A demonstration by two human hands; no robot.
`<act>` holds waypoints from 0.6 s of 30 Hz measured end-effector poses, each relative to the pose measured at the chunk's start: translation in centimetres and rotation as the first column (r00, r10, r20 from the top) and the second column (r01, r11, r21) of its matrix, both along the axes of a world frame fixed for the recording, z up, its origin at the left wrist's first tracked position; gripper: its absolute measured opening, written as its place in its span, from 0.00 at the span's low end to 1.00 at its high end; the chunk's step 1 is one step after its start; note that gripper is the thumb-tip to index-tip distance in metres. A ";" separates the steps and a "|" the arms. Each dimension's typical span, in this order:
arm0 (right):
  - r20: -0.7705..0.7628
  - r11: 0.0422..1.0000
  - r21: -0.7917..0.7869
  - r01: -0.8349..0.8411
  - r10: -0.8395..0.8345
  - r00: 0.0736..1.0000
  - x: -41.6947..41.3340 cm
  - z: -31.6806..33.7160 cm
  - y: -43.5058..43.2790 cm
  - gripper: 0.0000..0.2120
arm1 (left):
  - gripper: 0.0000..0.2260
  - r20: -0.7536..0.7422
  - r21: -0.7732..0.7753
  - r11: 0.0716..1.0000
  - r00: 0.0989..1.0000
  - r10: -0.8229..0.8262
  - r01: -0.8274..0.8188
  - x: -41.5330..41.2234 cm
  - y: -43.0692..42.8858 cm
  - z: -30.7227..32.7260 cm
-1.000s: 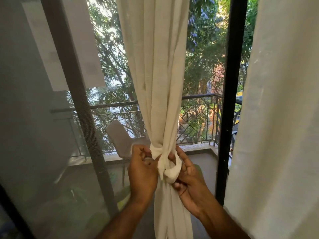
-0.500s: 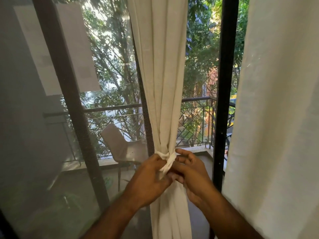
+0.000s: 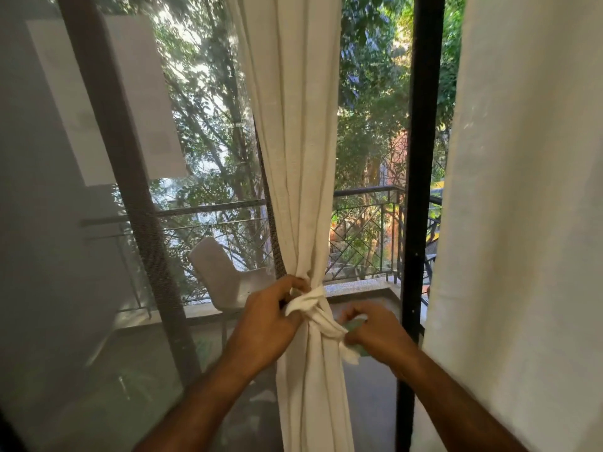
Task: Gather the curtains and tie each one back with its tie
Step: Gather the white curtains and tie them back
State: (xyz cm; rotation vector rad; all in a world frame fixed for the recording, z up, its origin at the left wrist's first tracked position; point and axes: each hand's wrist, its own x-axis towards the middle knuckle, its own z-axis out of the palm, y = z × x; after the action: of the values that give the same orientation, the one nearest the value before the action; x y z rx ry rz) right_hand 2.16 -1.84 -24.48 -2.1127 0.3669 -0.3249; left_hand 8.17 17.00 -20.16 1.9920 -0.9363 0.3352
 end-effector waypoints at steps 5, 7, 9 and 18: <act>-0.049 0.975 -0.183 -0.127 0.120 0.992 0.2 -1.8 -0.3 0.13 | 0.14 0.039 -0.052 0.994 0.995 0.095 -0.093 0.1 -1.4 -0.4; -0.074 0.969 -0.198 -0.146 0.134 0.988 0.1 -2.0 -0.9 0.11 | 0.19 0.030 -0.090 0.988 0.991 0.127 -0.124 0.0 -2.0 -0.4; -0.096 0.968 -0.194 -0.160 0.143 0.985 0.0 -2.3 -1.3 0.12 | 0.26 -0.008 -0.096 0.989 0.994 0.109 -0.110 -0.2 -2.6 -0.1; -0.127 0.935 -0.350 -0.056 0.012 0.992 -0.9 -1.9 -3.8 0.13 | 0.33 -0.088 -0.215 0.935 0.960 0.267 -0.280 -0.6 -5.1 0.8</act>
State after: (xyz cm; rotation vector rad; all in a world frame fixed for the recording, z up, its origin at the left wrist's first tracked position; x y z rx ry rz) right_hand 1.30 -5.65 -26.38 -2.4979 0.3642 -0.2546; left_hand 7.61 11.93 -19.37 1.9093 -0.5551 0.5142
